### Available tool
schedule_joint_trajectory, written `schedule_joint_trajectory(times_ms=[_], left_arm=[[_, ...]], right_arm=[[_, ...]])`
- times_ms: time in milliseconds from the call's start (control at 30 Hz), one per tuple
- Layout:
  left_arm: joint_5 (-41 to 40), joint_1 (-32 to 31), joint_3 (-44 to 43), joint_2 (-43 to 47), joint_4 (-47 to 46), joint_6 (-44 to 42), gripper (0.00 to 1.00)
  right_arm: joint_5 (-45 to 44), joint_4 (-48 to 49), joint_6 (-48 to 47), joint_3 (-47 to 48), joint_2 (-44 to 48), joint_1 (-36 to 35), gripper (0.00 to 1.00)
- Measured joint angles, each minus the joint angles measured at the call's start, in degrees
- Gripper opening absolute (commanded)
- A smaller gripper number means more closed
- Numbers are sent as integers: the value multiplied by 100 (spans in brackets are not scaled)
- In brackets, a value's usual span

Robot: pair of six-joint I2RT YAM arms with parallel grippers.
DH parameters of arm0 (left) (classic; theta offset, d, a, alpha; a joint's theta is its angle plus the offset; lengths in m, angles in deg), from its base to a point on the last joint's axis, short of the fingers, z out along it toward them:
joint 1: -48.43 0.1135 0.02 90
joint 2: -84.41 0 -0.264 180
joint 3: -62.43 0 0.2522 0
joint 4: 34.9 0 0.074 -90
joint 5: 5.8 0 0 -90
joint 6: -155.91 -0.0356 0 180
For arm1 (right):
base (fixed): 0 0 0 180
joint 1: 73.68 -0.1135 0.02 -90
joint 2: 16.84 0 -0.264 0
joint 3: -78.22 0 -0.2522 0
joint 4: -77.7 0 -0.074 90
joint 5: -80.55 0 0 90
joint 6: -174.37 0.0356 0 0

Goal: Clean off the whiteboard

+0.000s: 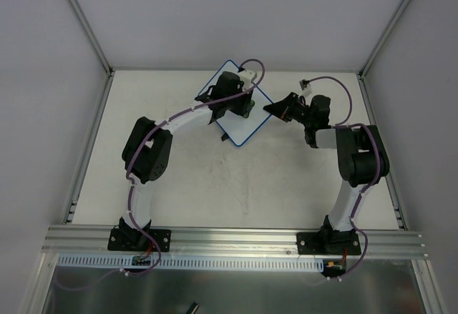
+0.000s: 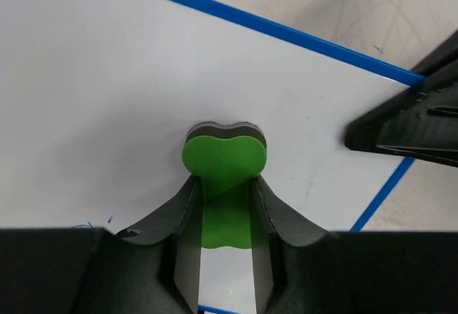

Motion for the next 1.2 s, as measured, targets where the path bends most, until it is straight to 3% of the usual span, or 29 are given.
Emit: schedule_joint_trajectory(times_ms=[400,1200], left_arm=[[313,861,39,-203,24,1108,0],[273,1451,212,-297,424,2164,0]], right_arm=[[22,63,42,0,-22,0,0],[129,367,179,55,-201,11,0]])
